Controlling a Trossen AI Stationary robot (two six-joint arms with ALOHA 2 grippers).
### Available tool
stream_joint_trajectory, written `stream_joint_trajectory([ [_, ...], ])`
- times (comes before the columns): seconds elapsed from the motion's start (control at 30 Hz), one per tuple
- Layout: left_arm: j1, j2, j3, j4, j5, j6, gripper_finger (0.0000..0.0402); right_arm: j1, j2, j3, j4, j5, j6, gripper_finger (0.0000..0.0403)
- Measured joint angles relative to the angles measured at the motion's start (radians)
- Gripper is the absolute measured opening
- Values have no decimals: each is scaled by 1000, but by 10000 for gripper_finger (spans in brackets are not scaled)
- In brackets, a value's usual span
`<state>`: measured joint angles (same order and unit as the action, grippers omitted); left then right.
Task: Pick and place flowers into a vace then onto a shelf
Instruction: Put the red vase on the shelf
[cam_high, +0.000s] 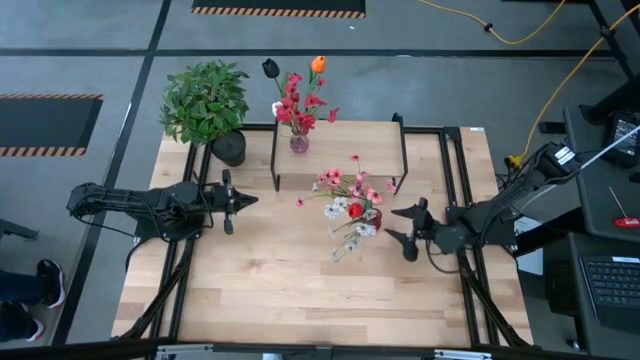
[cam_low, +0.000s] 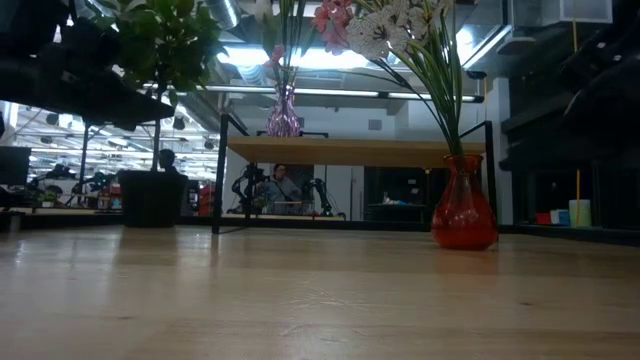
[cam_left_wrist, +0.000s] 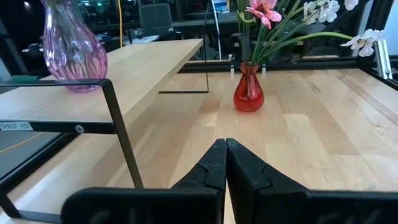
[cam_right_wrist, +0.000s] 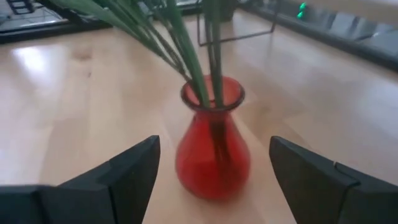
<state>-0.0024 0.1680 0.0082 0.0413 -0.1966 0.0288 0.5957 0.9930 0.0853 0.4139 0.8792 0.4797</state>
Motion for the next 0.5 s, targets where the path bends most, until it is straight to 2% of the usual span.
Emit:
stream_joint_trajectory([
  [0.13,0,0,0,0,-2,0,2,-49,55,1,33,-40,0,302],
  [0.37,0,0,0,0,-3,-11,2,-134,152,1,200,-100,-114,302],
  [0.5,0,0,0,0,-3,-35,5,-184,204,1,252,-179,-96,302],
])
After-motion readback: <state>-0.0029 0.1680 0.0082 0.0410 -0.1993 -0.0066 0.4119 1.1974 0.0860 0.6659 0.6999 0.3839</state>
